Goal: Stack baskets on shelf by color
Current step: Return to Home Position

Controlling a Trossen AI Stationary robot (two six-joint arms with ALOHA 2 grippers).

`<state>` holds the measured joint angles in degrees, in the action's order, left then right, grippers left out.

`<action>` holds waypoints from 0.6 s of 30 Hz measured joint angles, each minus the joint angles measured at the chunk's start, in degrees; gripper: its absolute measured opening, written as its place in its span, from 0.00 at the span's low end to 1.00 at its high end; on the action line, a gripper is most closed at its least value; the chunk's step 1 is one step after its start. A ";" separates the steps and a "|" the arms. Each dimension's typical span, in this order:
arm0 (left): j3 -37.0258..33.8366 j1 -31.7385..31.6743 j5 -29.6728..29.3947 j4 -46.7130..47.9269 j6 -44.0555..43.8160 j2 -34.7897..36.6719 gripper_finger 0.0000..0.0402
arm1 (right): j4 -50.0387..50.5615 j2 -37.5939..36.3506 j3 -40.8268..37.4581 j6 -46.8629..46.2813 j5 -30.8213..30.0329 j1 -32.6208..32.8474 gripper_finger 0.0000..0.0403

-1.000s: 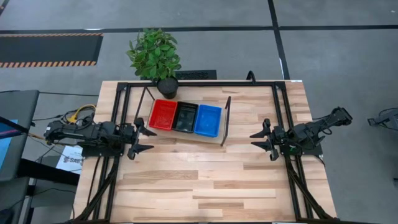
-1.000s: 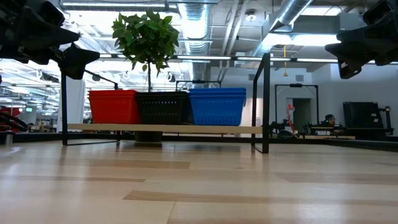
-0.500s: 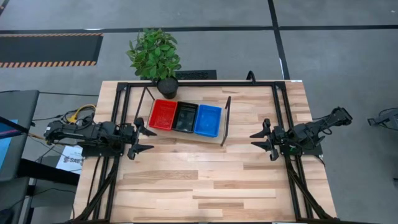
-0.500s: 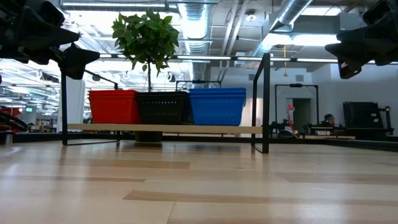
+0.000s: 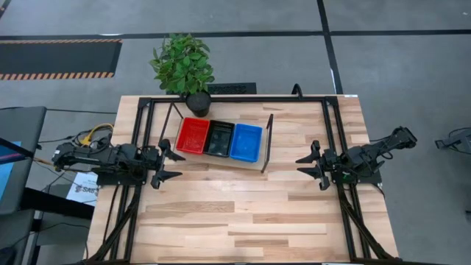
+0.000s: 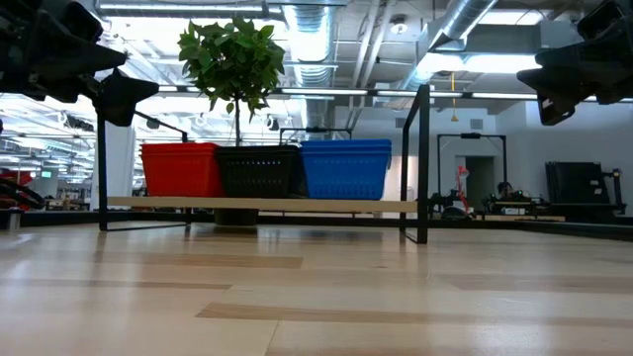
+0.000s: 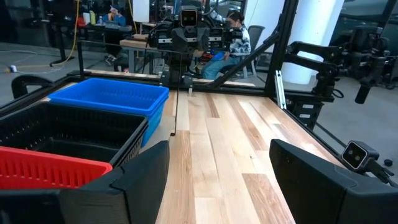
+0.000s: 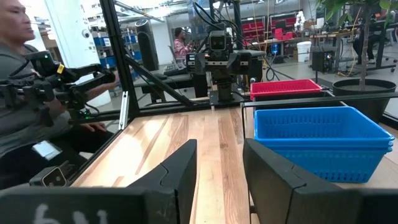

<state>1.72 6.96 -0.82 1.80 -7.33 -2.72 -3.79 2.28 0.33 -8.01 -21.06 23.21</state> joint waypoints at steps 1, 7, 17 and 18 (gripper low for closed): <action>0.00 0.00 0.00 0.00 0.00 0.00 0.66 | 0.00 0.00 -0.01 -0.01 0.00 -0.01 0.38; 0.00 0.00 0.00 0.02 0.00 0.00 0.66 | 0.00 0.00 -0.01 -0.02 0.00 -0.01 0.39; 0.00 0.00 -0.01 0.02 0.00 0.00 0.66 | 0.00 0.00 -0.01 -0.02 0.00 -0.01 0.38; 0.00 0.00 0.00 0.02 0.00 0.00 0.66 | 0.00 0.00 -0.01 -0.02 0.00 -0.01 0.38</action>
<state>1.72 6.96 -0.82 1.83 -7.33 -2.72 -3.79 2.28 0.32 -8.03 -21.06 23.20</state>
